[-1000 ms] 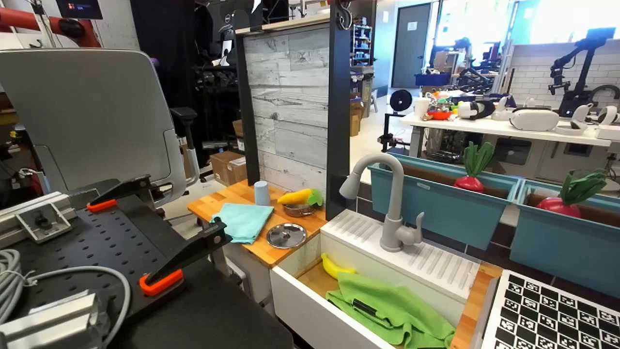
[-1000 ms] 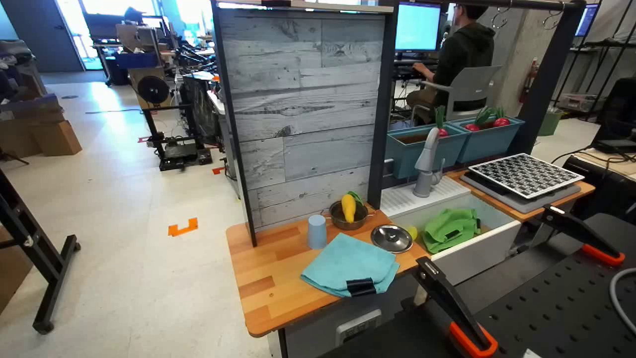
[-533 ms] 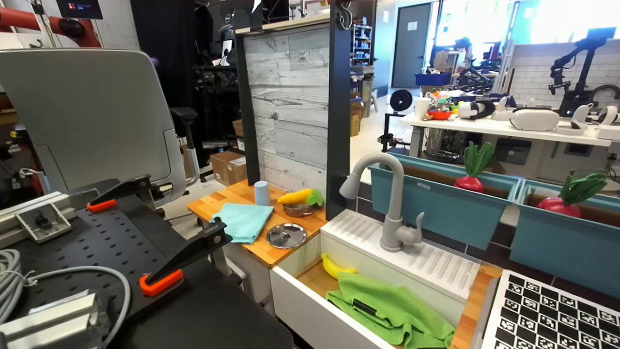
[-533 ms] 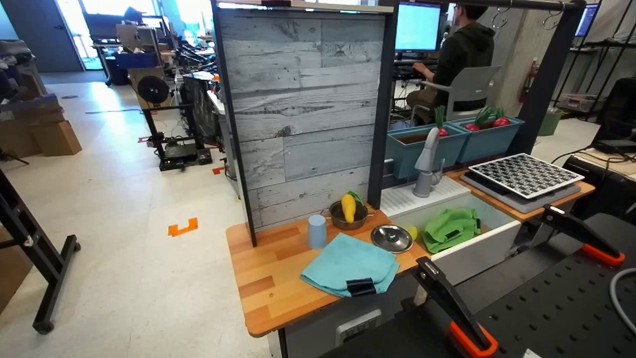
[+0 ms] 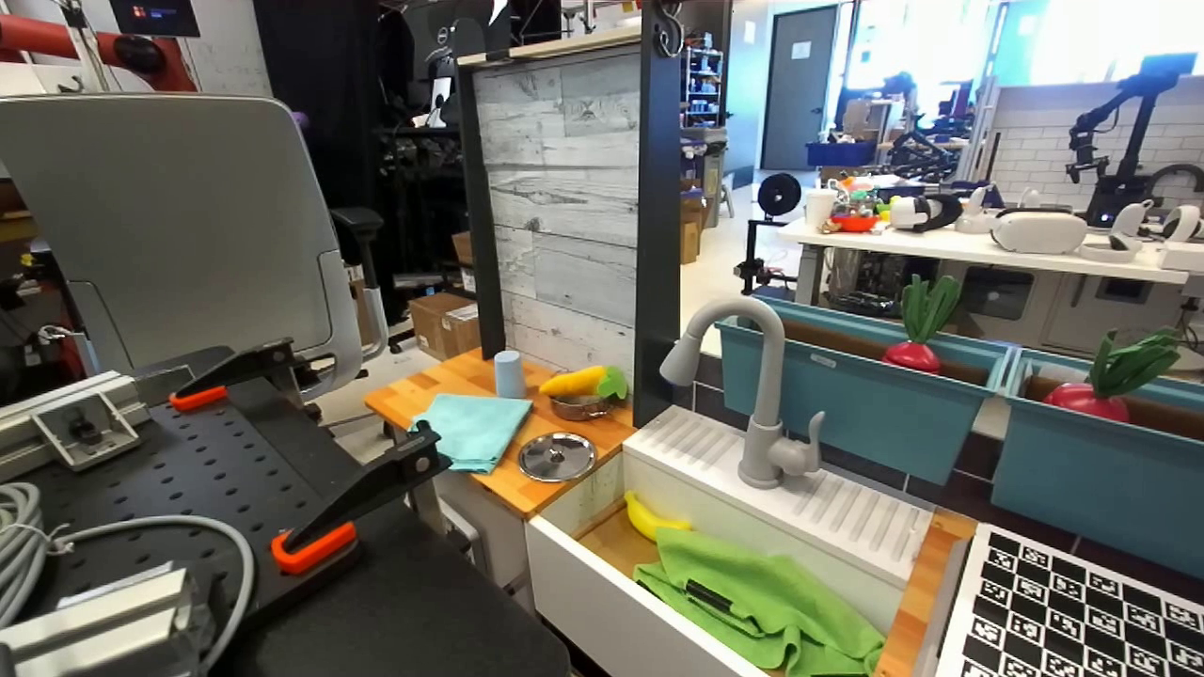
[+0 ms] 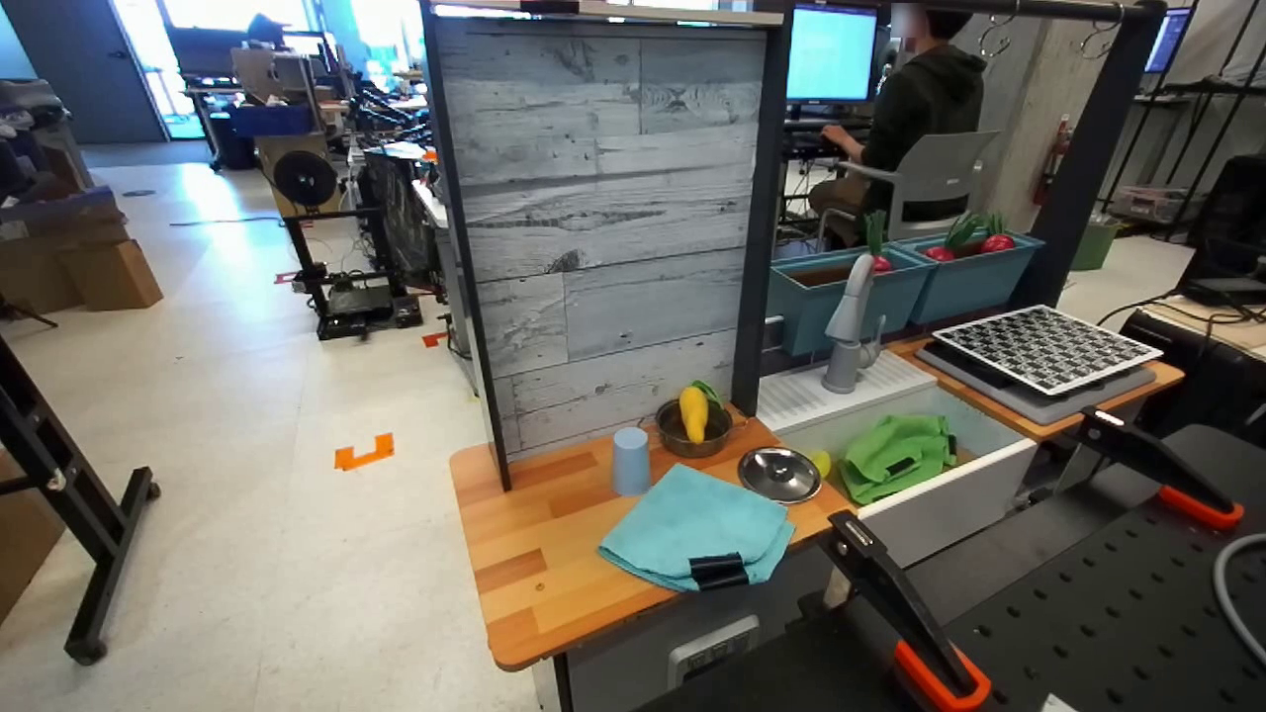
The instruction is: Turn the faucet to the right
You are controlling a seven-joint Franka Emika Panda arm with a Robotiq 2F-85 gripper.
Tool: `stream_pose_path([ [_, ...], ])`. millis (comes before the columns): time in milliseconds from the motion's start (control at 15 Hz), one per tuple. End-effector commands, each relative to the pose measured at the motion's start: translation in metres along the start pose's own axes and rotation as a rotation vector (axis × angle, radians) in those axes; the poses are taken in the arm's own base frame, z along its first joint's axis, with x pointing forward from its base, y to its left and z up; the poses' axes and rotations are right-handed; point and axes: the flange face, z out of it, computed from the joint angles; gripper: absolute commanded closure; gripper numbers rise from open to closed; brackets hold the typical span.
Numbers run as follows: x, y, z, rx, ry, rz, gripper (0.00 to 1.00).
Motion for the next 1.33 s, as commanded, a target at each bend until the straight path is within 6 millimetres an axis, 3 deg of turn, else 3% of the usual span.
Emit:
stream_pose_path([
  [0, 0.026, 0.053, 0.038, 0.023, 0.031, 0.006, 0.0],
  [333, 0.077, 0.108, 0.116, 0.068, 0.046, 0.048, 0.0],
  [600, 0.104, 0.12, 0.174, 0.096, 0.062, 0.103, 0.0],
  [933, 0.13, 0.127, 0.222, 0.12, 0.061, 0.17, 0.0],
  [1267, 0.159, 0.149, 0.261, 0.126, 0.059, 0.238, 0.0],
])
